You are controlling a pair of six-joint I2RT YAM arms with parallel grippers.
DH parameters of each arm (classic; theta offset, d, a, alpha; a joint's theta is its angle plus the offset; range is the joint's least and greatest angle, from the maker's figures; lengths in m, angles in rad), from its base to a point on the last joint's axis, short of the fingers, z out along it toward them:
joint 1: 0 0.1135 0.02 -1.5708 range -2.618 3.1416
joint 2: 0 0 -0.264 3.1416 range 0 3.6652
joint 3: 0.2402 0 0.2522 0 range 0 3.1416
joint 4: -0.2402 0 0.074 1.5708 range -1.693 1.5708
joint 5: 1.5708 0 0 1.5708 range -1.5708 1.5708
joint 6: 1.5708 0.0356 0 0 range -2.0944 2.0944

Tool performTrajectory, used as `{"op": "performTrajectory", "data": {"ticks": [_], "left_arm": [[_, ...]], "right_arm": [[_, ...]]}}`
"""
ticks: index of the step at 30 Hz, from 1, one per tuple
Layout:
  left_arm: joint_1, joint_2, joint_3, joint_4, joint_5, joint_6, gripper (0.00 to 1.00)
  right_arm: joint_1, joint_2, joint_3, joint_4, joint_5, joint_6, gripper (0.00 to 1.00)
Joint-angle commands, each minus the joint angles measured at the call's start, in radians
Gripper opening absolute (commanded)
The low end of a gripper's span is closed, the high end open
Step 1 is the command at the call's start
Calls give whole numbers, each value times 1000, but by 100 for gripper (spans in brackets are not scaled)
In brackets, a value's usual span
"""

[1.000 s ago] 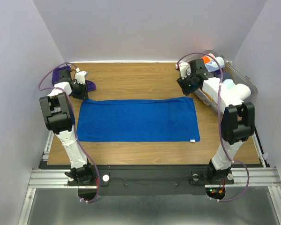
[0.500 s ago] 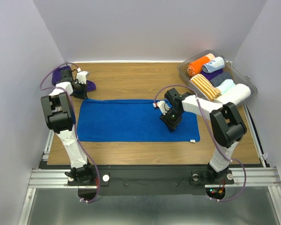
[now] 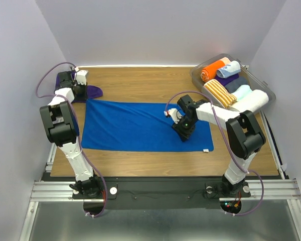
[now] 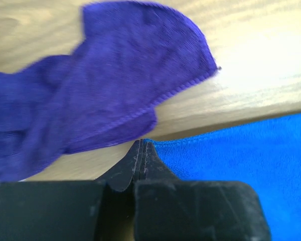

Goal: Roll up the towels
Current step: Flatten the towel

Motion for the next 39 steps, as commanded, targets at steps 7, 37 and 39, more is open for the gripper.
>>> {"op": "performTrajectory", "data": {"ticks": [7,37,39], "left_arm": [[18,-17,54,-34,-58,-38,27],[33,-531,-655,-441,-98,655,33],[32,-514,-701,-395,-139,652,32]], "right_arm": [[12,41,-74,-94,13,-22,46],[-50,-263,-268,-203,256,-99,42],[-50,-234,-290,-180,256,-102,42]]}}
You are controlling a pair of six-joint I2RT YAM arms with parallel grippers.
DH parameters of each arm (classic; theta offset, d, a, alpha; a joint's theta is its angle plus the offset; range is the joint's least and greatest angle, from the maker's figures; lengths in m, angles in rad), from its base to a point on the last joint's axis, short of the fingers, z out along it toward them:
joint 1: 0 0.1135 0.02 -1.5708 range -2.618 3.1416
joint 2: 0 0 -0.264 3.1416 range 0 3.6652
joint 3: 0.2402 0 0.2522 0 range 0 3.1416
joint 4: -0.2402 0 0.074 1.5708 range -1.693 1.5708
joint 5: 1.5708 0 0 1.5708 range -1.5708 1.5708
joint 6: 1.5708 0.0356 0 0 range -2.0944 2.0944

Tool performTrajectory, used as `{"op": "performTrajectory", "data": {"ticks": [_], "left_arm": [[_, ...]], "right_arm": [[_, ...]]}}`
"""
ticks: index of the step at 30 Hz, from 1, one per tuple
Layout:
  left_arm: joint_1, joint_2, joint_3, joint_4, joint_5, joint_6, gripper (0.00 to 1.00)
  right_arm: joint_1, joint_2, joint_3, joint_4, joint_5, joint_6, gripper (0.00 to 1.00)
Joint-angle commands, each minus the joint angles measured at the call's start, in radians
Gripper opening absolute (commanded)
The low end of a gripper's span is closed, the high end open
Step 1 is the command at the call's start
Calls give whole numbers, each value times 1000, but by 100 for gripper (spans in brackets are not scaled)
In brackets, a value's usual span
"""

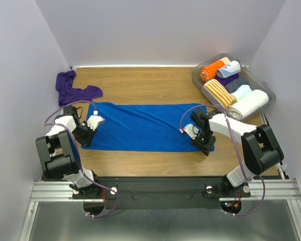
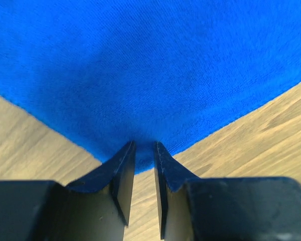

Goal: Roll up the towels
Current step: Flatten the towel

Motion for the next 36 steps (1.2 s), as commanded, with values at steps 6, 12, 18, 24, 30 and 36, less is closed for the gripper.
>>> {"op": "performTrajectory", "data": {"ticks": [6,12,18,24,30,36], "left_arm": [[33,-5,-149,108,-145,36,29],[118,-60,-171,41,-160,122,28],[119,-122,-160,-32,-137,168,31],[121,-175,11,-208,-16,188,36],[121,-142,134,-230,53,145,37],[121,-88,108,-104,46,81,37]], "right_arm": [[-1,77,-40,21,-27,-32,37],[0,82,-34,-87,-143,-59,31],[16,34,-14,-205,-243,-101,27],[14,-24,232,-244,-262,-64,28],[13,54,321,-201,-256,-33,27],[13,128,194,-46,-167,-15,26]]}}
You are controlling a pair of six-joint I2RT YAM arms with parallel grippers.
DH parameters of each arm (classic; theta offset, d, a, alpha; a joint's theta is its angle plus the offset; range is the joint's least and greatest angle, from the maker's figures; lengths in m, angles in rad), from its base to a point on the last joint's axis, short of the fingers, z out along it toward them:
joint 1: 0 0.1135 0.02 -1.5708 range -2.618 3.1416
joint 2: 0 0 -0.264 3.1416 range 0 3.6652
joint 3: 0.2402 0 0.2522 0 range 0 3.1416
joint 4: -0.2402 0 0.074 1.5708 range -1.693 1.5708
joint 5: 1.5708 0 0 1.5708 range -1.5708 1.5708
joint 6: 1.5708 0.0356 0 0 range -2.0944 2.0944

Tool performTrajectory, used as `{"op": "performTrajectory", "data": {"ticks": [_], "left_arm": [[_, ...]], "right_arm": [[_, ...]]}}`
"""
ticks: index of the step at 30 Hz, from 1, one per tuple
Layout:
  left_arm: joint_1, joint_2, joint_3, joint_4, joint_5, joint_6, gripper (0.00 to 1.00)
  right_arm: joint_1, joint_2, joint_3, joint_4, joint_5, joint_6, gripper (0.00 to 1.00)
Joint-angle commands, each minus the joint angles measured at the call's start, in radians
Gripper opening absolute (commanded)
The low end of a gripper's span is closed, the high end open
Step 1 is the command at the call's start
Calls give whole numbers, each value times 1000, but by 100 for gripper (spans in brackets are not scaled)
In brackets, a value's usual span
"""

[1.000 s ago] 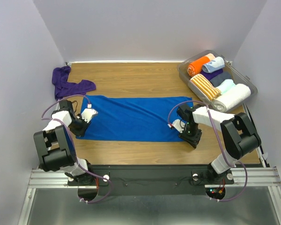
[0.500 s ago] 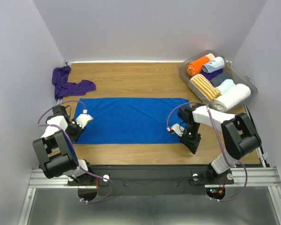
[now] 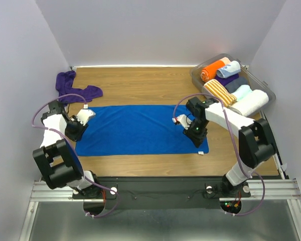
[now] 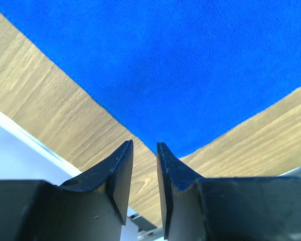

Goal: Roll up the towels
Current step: Flatten the towel

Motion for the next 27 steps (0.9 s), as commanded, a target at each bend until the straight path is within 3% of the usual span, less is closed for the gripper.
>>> {"op": "performTrajectory", "data": {"ticks": [1,11,18,21,22,24,26,27], "left_arm": [[4,45,-24,48,23,-53,37],[2,90,-164,160,-34,-38,36],[16,78,-139,135,-51,-17,36],[25,88,-29,57,37,-10,37],[25,96,6,2,66,-7,37],[25,104,120,-43,155,-16,41],[25,110,230,-72,242,-47,48],[27,108,262,-67,267,-97,58]], "right_arm": [[3,54,-82,117,76,22,25],[3,45,-232,146,122,-15,25],[5,-13,-257,129,145,-26,28],[3,-44,-144,112,117,3,43],[2,-49,-58,108,98,11,56],[-18,-55,37,105,49,37,64],[-58,-41,182,103,12,55,78],[-75,-21,228,103,-20,77,80]]}}
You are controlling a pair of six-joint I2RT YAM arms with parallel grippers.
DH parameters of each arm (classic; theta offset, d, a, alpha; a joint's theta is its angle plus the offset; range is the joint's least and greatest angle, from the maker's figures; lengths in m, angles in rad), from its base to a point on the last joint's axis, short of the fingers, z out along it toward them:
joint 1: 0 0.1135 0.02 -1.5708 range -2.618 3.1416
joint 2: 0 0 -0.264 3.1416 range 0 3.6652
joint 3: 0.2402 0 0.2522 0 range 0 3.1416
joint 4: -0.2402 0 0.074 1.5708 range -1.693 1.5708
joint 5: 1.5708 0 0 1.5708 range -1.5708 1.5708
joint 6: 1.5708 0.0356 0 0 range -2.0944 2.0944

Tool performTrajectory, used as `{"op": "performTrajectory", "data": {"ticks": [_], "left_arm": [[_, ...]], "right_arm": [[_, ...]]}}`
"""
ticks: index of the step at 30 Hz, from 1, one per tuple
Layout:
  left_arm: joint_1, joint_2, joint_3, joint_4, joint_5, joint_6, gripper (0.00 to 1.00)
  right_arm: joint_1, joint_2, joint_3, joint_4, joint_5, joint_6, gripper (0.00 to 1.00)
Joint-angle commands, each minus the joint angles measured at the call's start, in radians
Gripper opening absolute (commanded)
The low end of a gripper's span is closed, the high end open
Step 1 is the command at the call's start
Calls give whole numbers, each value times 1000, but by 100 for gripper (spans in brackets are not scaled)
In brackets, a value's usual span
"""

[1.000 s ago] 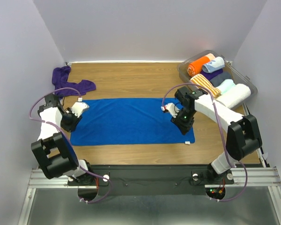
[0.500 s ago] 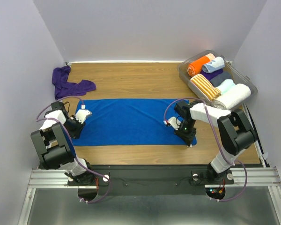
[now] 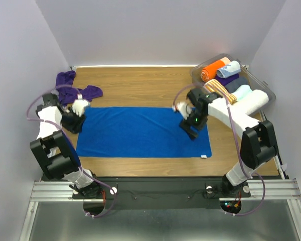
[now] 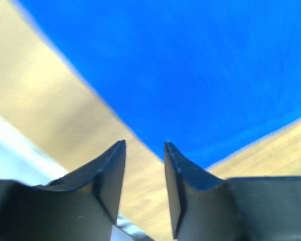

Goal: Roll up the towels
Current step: Flatten the towel, then fold the towel

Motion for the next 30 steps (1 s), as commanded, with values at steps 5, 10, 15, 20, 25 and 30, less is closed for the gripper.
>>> {"op": "performTrajectory", "data": {"ticks": [5,10,15,20,25,30], "left_arm": [[3,-42,336,68,309,-274,82],[3,-101,343,358,421,-553,99],[4,-102,262,720,372,-813,99],[3,62,383,612,324,-788,99],[1,76,303,660,280,-784,95],[-9,73,266,661,237,-739,94]], "right_arm": [[-206,49,450,111,-159,163,77],[-214,53,461,317,-71,256,78],[-221,170,527,321,-31,273,100],[-227,260,481,289,57,177,72],[-227,322,447,304,171,161,39],[-228,362,427,341,248,137,37]]}}
